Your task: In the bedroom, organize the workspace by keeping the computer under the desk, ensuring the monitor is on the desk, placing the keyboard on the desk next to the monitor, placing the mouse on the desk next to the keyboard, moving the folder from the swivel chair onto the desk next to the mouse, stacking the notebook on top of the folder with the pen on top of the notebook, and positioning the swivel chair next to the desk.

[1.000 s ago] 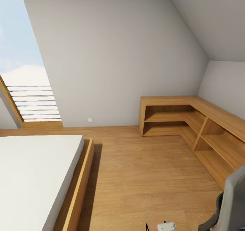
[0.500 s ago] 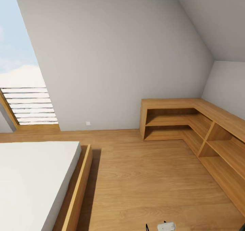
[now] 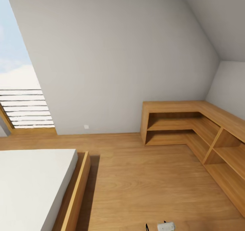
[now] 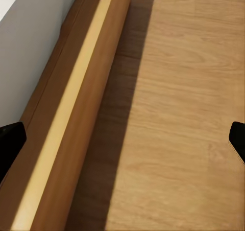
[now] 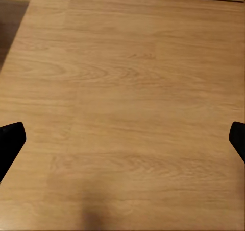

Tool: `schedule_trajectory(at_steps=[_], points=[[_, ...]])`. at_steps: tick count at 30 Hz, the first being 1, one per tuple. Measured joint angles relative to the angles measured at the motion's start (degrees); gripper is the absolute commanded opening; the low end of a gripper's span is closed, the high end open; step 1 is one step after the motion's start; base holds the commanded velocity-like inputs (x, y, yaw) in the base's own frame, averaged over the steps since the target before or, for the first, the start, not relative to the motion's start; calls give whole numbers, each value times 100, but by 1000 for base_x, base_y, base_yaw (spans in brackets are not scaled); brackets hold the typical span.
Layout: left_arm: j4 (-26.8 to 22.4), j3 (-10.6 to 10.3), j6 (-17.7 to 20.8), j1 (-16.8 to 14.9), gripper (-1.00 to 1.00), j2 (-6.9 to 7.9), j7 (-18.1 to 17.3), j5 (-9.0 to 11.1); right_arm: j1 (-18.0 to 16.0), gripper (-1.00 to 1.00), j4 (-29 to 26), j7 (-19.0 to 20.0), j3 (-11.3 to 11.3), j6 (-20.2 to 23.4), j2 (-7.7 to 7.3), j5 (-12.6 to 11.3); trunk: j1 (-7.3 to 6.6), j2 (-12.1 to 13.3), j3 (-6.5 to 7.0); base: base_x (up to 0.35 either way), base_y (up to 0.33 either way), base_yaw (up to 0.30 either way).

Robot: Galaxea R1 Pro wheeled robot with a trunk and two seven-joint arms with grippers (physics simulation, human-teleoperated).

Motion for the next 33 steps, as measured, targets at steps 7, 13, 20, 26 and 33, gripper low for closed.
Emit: schedule_trajectory(at_steps=[7, 13, 20, 26, 33], points=[[0, 0, 0, 0, 100, 0, 1, 0, 0, 100, 0, 0, 0, 0, 0, 0, 0, 0, 0, 336, 0, 0], [0, 1, 0, 0, 100, 0, 13, 0, 0, 100, 0, 0, 0, 0, 0, 0, 0, 0, 0, 336, 0, 0], [0, 1, 7, 0, 100, 0, 17, 0, 0, 100, 0, 0, 0, 0, 0, 0, 0, 0, 0, 336, 0, 0], [0, 1, 3, 0, 100, 0, 17, 0, 0, 100, 0, 0, 0, -7, 0, 0, 0, 0, 0, 336, 0, 0], [0, 1, 0, 0, 100, 0, 17, 0, 0, 100, 0, 0, 0, -9, 0, 0, 0, 0, 0, 337, 0, 0]])
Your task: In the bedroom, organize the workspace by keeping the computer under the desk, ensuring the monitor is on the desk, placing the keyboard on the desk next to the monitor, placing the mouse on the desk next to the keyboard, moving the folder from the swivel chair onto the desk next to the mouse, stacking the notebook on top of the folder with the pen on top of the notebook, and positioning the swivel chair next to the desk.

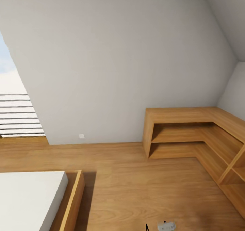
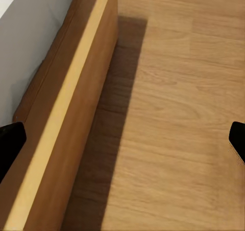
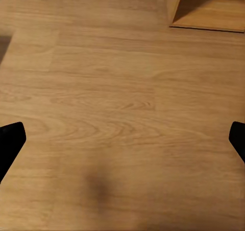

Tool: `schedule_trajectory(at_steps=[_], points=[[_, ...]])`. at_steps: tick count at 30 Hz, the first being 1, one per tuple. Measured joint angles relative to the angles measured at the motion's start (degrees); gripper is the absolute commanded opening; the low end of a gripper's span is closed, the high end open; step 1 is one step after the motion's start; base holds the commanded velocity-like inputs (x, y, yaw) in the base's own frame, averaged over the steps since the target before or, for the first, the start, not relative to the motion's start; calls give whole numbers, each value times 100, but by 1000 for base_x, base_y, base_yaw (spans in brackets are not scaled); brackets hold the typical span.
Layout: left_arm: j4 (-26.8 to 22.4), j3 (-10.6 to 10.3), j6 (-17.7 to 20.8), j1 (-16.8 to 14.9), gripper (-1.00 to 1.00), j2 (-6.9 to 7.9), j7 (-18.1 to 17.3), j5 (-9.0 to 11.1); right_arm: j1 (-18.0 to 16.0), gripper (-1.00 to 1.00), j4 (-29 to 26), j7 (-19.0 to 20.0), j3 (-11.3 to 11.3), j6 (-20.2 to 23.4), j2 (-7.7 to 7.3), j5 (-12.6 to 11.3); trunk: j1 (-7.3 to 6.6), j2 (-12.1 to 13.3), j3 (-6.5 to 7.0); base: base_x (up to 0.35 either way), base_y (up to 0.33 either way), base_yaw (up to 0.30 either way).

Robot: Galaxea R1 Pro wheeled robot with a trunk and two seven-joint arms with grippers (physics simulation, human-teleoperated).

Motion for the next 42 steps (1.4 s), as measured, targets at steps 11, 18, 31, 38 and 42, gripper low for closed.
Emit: schedule_trajectory(at_steps=[11, 18, 31, 38, 42], points=[[0, 7, 2, 0, 100, 3, 5, 0, 0, 100, 0, 0, 0, -7, 0, -1, 0, 0, 25, 337, 0, -58], [0, 8, 6, -1, 100, 4, 8, 0, 0, 100, 0, 0, 0, -10, 0, -1, 0, 0, 73, 337, 0, -147], [-1, 7, 2, -1, 100, 5, 8, 0, 1, 100, 0, 0, 0, -6, -1, -1, 0, 0, 159, 337, 0, -190], [0, 9, 2, 1, 100, 5, 8, 7, 1, 100, 0, 0, 0, -3, -1, -2, 0, 0, 200, 321, -62, -226], [0, 8, 1, 0, 100, 4, 6, 3, 1, 100, 0, 0, 1, -2, 0, -1, 3, 0, 221, 152, -39, -237]])
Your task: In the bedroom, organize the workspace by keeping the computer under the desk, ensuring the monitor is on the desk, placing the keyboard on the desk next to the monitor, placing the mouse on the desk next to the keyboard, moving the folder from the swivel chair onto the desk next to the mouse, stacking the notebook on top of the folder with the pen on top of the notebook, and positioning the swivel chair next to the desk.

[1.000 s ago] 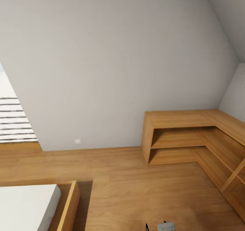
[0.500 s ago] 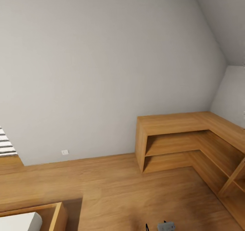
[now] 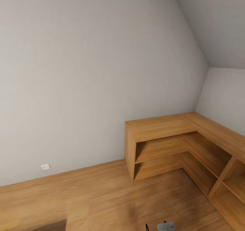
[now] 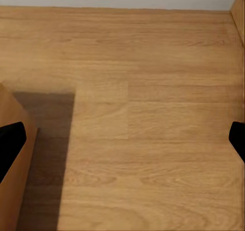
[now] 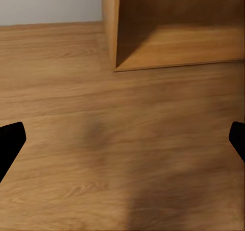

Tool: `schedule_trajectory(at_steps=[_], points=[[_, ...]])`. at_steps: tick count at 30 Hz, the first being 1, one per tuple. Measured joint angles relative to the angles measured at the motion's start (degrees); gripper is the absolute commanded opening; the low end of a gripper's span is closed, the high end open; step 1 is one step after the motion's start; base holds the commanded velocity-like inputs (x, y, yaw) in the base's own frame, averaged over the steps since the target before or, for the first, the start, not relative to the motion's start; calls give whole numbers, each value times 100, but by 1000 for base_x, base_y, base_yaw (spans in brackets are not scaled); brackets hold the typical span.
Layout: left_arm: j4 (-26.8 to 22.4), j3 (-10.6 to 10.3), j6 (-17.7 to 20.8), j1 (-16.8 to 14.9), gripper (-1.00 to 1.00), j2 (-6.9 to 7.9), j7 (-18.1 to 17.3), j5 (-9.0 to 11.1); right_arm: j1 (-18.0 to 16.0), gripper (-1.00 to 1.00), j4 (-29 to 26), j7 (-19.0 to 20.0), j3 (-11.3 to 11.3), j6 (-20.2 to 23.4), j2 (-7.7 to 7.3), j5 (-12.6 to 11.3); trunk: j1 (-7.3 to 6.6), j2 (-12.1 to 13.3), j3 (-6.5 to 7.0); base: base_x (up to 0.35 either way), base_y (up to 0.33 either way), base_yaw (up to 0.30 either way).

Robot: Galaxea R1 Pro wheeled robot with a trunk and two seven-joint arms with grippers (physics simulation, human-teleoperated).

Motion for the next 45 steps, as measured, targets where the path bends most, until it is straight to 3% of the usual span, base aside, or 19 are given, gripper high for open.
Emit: schedule_trajectory(at_steps=[13, 22, 35, 45], points=[[-1, 0, 0, -1, 100, 1, 1, 3, 0, 100, 0, 0, -3, 0, 0, 1, 0, 0, 56, 37, -5, -254], [0, 0, 0, -1, 100, 0, 1, 4, 0, 100, 0, 0, -1, 7, 0, -1, -2, 0, 60, 272, 0, -258], [0, 0, 0, 0, 100, -2, 2, 4, 0, 100, 0, -1, -1, 3, 0, -8, -2, 0, 54, 321, 0, -69], [0, -5, 9, -1, 100, -3, -3, -2, 0, 100, 0, -5, -6, 4, 0, -32, 1, 1, 54, 133, 0, -234]])
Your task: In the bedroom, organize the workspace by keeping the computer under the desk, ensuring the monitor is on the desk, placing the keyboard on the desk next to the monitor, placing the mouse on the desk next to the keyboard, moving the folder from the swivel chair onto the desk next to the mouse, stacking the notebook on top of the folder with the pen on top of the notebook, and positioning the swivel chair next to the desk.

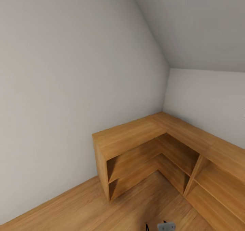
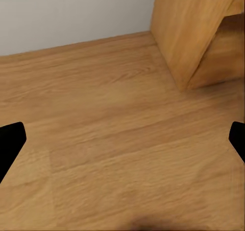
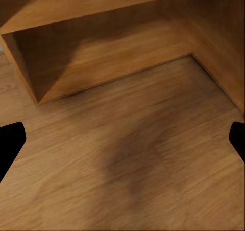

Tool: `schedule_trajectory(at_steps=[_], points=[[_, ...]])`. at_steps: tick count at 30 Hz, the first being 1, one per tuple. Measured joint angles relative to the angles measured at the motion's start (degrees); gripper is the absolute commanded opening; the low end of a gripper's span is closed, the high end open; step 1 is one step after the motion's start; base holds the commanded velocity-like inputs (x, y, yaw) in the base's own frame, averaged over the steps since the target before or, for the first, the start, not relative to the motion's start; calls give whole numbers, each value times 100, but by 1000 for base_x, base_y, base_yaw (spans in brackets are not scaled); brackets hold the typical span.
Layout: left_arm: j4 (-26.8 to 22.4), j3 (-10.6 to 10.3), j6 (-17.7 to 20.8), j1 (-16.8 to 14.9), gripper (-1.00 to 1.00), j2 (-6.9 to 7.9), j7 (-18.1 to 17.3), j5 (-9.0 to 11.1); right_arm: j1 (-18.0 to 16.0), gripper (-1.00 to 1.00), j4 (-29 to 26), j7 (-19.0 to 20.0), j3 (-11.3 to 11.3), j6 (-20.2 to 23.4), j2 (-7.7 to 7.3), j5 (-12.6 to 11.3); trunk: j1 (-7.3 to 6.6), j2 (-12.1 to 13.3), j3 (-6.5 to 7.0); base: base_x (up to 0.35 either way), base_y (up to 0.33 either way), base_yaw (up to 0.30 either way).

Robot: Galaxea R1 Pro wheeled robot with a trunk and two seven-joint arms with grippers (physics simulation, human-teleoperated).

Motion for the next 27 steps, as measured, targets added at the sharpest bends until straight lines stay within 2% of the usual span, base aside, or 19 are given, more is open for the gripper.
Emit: schedule_trajectory(at_steps=[17, 27], points=[[3, -6, 17, 0, 100, -93, -18, -18, 0, 100, 0, -1, -2, 10, 0, -15, 0, 0, 0, 5, 0, -259], [1, -6, 18, 0, 100, -26, -13, -12, 0, 100, 0, -1, -2, 21, 0, -15, 0, 0, 0, 0, 0, -260]])
